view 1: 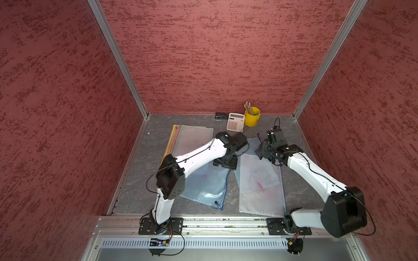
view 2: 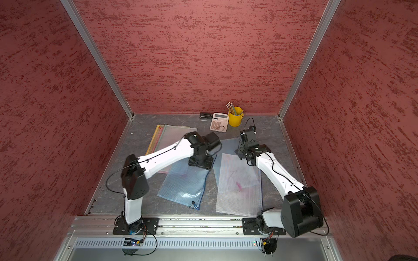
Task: Wipe the document bag
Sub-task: Adjust the document bag at the center of the board.
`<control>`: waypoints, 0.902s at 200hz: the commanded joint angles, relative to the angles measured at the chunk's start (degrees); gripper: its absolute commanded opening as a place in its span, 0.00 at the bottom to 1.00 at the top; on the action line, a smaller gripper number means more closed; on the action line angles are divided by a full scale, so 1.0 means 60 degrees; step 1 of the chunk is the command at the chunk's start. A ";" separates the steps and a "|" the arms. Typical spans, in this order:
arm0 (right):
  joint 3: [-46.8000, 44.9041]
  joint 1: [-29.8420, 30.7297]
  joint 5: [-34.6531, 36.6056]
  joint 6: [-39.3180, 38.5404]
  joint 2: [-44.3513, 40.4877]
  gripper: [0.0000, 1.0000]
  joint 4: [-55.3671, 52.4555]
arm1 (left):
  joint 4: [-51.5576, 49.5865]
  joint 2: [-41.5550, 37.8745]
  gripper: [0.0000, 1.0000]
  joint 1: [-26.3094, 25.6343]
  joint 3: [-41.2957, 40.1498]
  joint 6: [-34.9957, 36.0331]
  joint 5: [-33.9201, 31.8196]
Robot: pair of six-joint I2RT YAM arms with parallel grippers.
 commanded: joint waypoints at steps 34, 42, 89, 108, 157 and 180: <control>0.1830 0.2344 -0.0879 -0.0407 0.0884 0.02 0.0055 | 0.3501 -0.2155 0.75 0.3580 -0.3768 0.1140 0.2398; 0.1929 0.2814 -0.0930 -0.0457 0.1244 0.02 0.0268 | 0.3725 -0.2093 0.75 0.3853 -0.3954 0.1290 0.2426; 0.1822 0.3727 -0.2089 0.0240 0.3139 0.02 0.1266 | 0.5053 -0.0931 0.78 0.4598 -0.4312 0.2283 0.2485; 0.1608 0.3726 -0.2092 0.0213 0.3504 0.00 0.1307 | 0.5683 -0.0598 0.79 0.4722 -0.4332 0.2561 0.2417; 0.1728 0.3727 -0.2110 -0.0319 0.4340 0.00 0.0737 | 0.6455 0.0668 0.79 0.5083 -0.4101 0.3041 0.3029; 0.1815 0.3727 -0.2261 -0.0349 0.4678 0.00 0.0599 | 0.6754 0.0768 0.79 0.5126 -0.4323 0.3229 0.2768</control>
